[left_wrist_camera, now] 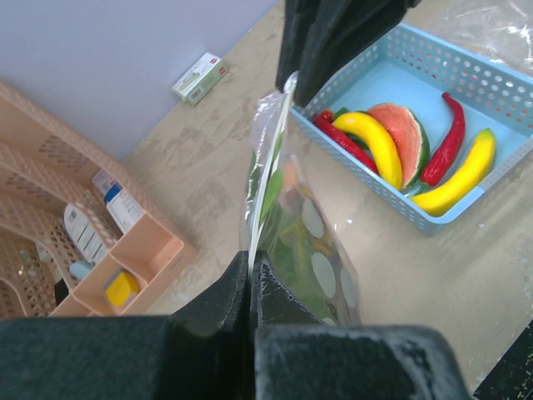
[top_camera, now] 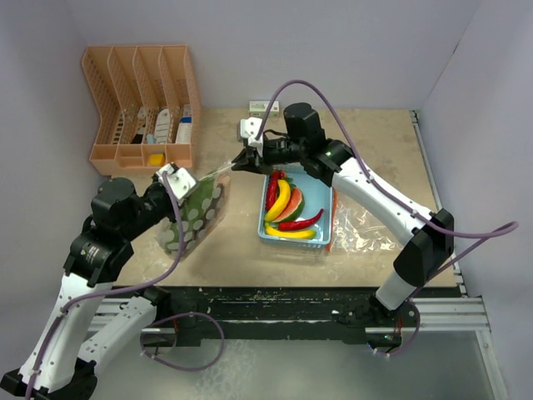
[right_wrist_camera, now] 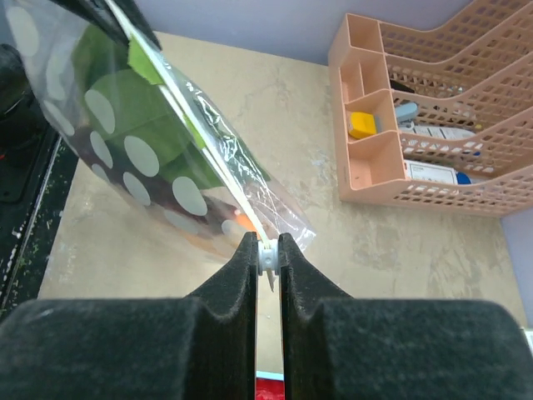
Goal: Place the food in the zip-top bag and seal the zipper
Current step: Zip the zipper food storage bag at the center of the board.
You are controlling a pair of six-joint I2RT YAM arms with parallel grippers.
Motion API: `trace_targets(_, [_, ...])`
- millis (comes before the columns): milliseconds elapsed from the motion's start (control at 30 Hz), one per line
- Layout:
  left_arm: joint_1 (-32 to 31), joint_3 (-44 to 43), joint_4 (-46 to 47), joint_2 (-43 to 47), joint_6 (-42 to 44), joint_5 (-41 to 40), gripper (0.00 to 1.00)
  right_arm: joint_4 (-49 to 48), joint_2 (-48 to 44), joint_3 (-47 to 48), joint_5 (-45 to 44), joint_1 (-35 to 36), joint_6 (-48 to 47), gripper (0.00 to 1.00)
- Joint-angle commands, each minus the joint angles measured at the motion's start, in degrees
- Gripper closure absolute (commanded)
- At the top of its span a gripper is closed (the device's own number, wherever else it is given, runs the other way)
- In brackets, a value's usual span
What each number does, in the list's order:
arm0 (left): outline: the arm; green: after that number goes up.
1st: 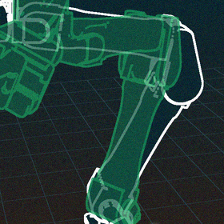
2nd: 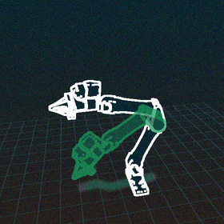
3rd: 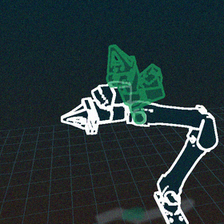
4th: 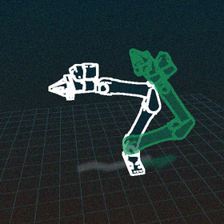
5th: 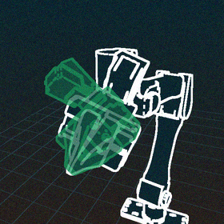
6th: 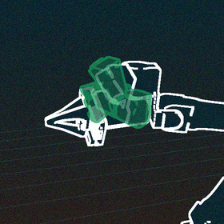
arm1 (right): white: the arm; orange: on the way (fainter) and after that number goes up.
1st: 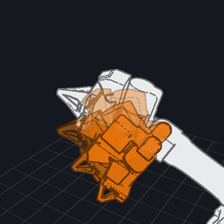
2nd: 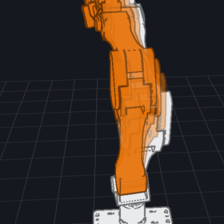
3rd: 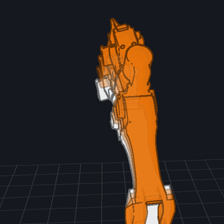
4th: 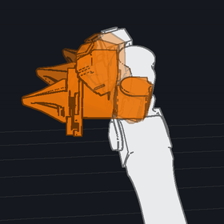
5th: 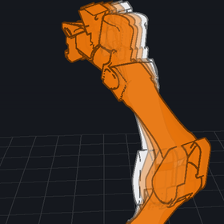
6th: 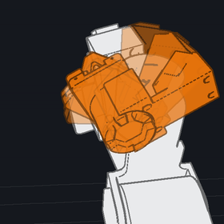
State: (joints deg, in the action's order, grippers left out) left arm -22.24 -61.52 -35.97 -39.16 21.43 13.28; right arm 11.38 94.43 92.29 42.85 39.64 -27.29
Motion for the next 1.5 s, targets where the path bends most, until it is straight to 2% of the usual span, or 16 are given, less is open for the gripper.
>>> trace_targets(0, [0.62,-4.23,2.21,2.65,-0.45,-4.19,1.00,2.07,-1.90,-1.30,-9.92,-3.54,-0.33,1.00])
trace_targets(267, [0.60,-3.59,2.51,2.38,-0.51,-3.36,1.00,0.41,-2.07,-1.12,-8.35,-3.55,0.57,0.98])
trace_targets(333, [0.51,-3.32,2.52,2.21,-0.66,-2.91,1.00,0.13,-2.26,-1.06,-6.47,-3.57,0.52,0.85])
trace_targets(433, [0.52,-2.83,2.93,1.51,-1.03,-2.13,1.00,-3.13,-3.55,-2.26,-6.94,-3.52,0.63,0.48])
trace_targets(600, [0.61,-1.48,3.76,-0.44,-2.60,-3.53,1.00,-13.12,-7.94,-5.78,-6.01,-3.54,6.76,0.19])
trace_targets(700, [0.61,-0.91,3.51,-1.98,-4.59,-8.72,1.00,-18.31,-10.36,-7.01,-10.37,-3.59,14.21,0.14])
trace_targets(900, [0.56,-1.41,0.56,-5.36,-14.96,-31.33,1.00,-9.53,-7.81,-2.68,-23.85,-3.68,18.89,0.12])
trace_targets(933, [0.53,-1.63,0.21,-6.02,-15.81,-33.18,0.98,-8.81,-7.36,-2.79,-26.58,-3.88,20.29,0.12])
trace_targets(1033, [0.56,-1.56,-0.04,-7.83,-18.25,-34.81,0.73,-6.66,-5.59,-3.33,-31.77,-5.89,27.74,0.14])
trace_targets(1067, [0.60,-1.51,0.01,-8.37,-19.10,-34.81,0.60,-5.48,-4.91,-3.34,-33.67,-6.78,30.57,0.15])
trace_targets(1100, [0.58,-1.41,0.20,-8.87,-19.92,-34.84,0.43,-4.39,-4.35,-3.50,-34.28,-7.58,32.43,0.16])
trace_targets(1167, [0.59,-0.89,0.98,-9.23,-21.02,-34.55,0.02,-3.96,-4.05,-5.24,-36.52,-8.87,36.38,0.19])
trace_targets(1333, [0.66,1.12,5.75,-6.74,-22.18,-31.21,0.01,-3.80,-4.89,-10.91,-39.99,-12.90,43.59,0.19])
trace_targets(1467, [0.64,1.68,8.24,-6.23,-22.26,-27.24,0.01,-0.57,-4.89,-12.86,-45.22,-18.24,49.98,0.10])
